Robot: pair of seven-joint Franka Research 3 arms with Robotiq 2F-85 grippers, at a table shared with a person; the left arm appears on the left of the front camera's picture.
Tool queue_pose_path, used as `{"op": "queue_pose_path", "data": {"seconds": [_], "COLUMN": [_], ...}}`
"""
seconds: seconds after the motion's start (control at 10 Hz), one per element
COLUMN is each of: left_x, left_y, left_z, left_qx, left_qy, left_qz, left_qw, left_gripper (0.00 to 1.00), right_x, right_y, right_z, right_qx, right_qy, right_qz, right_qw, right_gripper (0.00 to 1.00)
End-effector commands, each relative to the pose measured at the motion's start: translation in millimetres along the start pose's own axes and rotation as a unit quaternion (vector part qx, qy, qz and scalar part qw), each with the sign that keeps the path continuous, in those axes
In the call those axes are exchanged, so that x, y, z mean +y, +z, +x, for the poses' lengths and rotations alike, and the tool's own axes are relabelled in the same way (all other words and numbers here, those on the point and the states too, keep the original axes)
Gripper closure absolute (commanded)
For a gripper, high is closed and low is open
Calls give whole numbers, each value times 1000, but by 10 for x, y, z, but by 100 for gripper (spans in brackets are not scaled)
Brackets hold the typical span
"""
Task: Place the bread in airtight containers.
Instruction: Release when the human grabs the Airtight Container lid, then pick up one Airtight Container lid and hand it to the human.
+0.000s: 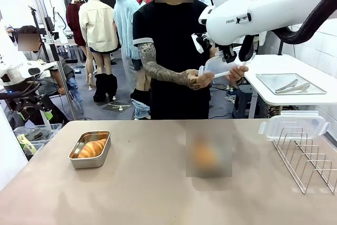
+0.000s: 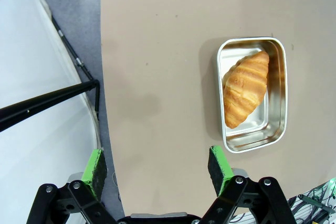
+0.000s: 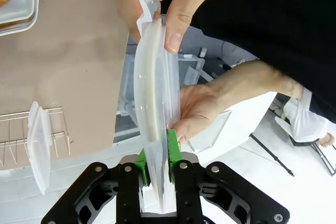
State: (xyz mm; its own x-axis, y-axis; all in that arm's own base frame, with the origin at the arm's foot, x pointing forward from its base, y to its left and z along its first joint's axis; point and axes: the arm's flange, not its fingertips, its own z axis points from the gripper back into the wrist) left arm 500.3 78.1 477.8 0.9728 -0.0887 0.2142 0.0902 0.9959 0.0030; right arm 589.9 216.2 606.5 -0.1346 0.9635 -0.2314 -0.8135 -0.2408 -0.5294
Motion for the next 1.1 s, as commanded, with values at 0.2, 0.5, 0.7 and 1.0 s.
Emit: {"op": "queue_pose_path", "data": {"seconds": [0.2, 0.5, 0.7, 1.0], "left_x": [4, 4, 4, 4], "left_y": [4, 4, 4, 4], "left_z": [-7, -7, -7, -7], "left_qx": [-4, -4, -4, -4], "left_qy": [8, 8, 8, 8], "left_qz": [14, 14, 14, 14], "left_qw": [1000, 1000, 1000, 1000], "left_gripper": [0, 0, 0, 0], "right_x": [48, 460, 818, 1416], "right_y": [52, 454, 689, 932], "right_z": [74, -73, -196, -561], "right_qx": [0, -2, 2, -8], "right_qy": [-28, -39, -42, -103], "right_qz": [25, 16, 29, 127], "right_qw": [999, 999, 999, 987], "right_gripper": [76, 20, 0, 0]}}
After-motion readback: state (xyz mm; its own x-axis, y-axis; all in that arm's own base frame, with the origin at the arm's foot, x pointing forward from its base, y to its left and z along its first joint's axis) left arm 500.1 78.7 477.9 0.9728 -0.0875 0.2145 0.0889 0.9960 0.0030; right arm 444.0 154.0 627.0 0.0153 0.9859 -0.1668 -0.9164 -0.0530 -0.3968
